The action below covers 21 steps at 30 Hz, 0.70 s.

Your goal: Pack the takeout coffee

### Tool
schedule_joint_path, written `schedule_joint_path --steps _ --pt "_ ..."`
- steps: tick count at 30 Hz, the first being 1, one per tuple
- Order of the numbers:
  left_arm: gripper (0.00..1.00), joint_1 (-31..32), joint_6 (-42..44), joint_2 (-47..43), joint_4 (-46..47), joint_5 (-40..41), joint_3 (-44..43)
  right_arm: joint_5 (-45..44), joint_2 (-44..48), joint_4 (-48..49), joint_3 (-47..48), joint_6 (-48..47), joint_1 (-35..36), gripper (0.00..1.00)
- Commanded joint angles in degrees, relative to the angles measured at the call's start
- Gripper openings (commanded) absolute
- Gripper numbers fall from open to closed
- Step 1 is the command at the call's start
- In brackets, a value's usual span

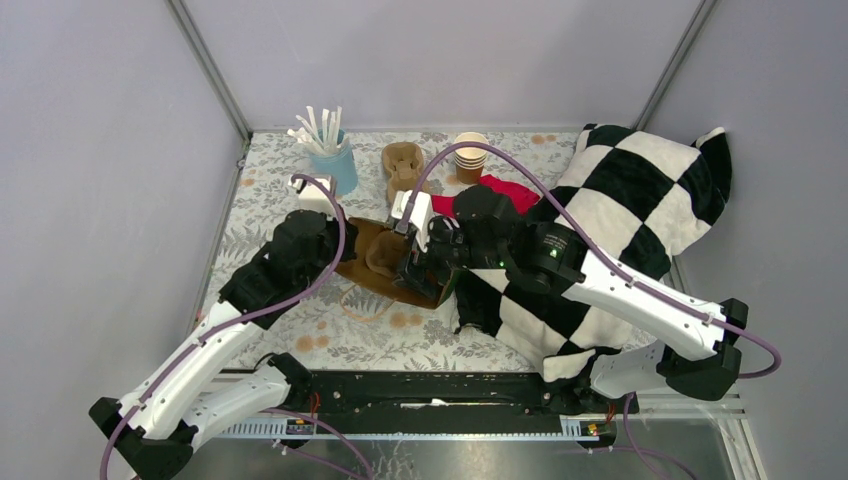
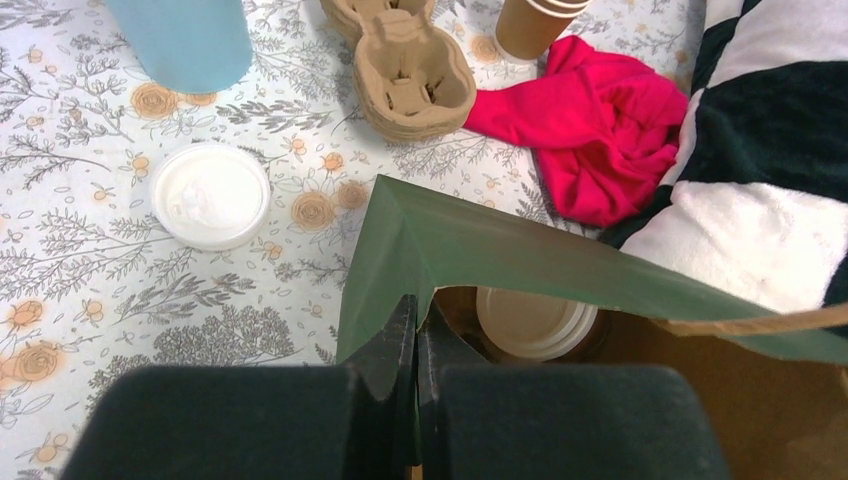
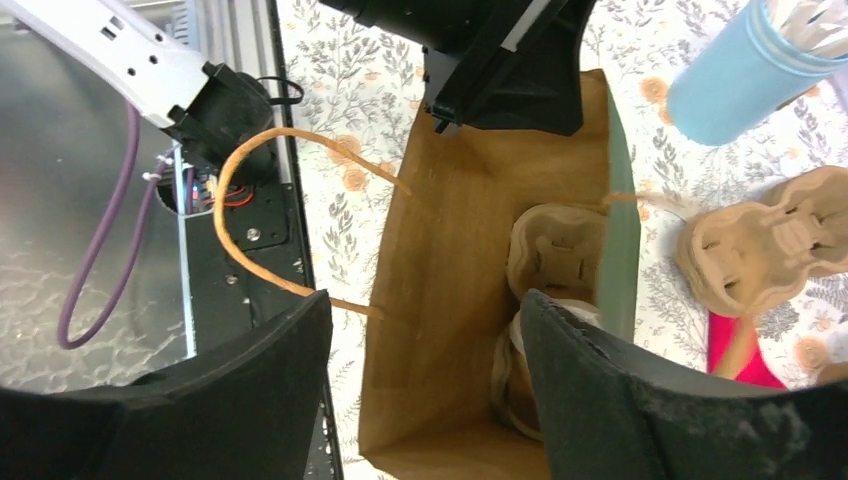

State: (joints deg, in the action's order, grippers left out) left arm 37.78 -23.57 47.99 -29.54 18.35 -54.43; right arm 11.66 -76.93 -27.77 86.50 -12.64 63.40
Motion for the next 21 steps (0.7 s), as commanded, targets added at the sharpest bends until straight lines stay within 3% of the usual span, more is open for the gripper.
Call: schedule_joint_path --steps 1,4,10,15,21 --pt "0.0 -0.1 0.6 -0.5 -0.7 -0.8 -3.0 1.8 2.0 -2.4 1.2 5.7 1.1 0.68" --pt "0.0 -0.1 1.4 -0.8 -1.0 -0.7 -3.1 0.7 1.7 -2.1 -1.1 7.0 1.1 0.61" --pt "0.0 -0.1 2.7 -1.7 -0.8 -0.9 -3.1 -9.1 -7.2 -6.0 4.0 7.1 1.7 0.35" --pt "0.0 -0.1 4.0 -1.9 -0.7 -1.7 -3.3 -12.5 -9.7 -5.0 3.0 4.7 3.1 0.38" --pt "0.0 -0.1 4.8 -2.9 -0.9 -1.9 -3.0 -25.3 -13.6 -3.3 0.4 -3.0 4.6 0.42"
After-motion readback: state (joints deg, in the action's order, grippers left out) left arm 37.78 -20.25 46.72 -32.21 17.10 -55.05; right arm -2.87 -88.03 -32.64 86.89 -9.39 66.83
